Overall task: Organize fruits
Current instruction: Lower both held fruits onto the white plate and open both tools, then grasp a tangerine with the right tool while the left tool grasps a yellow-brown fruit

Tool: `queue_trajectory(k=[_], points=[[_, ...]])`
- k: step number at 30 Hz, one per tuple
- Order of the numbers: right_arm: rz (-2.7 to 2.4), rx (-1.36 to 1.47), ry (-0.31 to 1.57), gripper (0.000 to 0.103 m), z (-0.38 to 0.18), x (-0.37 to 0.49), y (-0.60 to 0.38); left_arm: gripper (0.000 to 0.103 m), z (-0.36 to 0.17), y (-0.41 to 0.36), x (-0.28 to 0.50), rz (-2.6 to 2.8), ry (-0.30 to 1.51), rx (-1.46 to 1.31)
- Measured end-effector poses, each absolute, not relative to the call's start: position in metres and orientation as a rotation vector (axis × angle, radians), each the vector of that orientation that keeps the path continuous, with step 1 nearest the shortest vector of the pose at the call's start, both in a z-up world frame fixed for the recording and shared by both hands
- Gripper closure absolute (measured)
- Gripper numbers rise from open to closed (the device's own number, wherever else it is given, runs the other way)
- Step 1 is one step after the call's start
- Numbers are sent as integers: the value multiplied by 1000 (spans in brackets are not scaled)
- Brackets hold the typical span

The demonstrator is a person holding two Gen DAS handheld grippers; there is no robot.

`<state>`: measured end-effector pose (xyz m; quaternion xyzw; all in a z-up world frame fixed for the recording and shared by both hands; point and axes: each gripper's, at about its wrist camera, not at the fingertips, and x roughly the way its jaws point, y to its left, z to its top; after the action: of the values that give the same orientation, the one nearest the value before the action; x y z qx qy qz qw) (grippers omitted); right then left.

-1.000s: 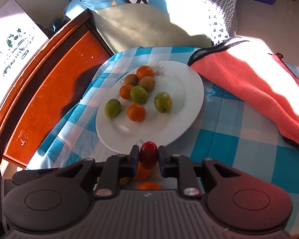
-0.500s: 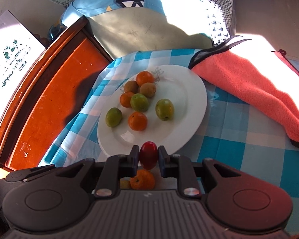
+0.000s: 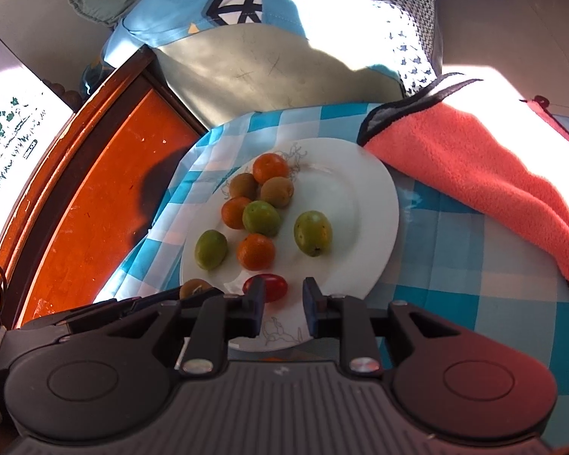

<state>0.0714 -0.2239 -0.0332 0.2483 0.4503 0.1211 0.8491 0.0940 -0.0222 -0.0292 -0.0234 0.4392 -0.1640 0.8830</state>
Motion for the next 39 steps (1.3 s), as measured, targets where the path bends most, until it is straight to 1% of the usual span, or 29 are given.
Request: queue_trajectory(k=[3, 4, 5, 13, 22, 39], points=[[257, 524, 946, 79, -31, 70, -225, 71, -23, -22, 93, -344, 898, -56], [260, 525, 943, 79, -31, 70, -225, 66, -21, -22, 93, -340, 892, -56], [263, 527, 941, 79, -30, 69, -225, 63, -19, -22, 92, -339, 885, -59], [285, 507, 945, 76, -24, 65, -223, 54, -7, -19, 87, -344, 868, -72], [305, 458, 977, 74, -22, 51, -223, 53, -6, -17, 64, -390, 882, -35], [359, 381, 1076, 73, -33, 47, -206, 54, -28, -35, 27, -550, 946, 131]])
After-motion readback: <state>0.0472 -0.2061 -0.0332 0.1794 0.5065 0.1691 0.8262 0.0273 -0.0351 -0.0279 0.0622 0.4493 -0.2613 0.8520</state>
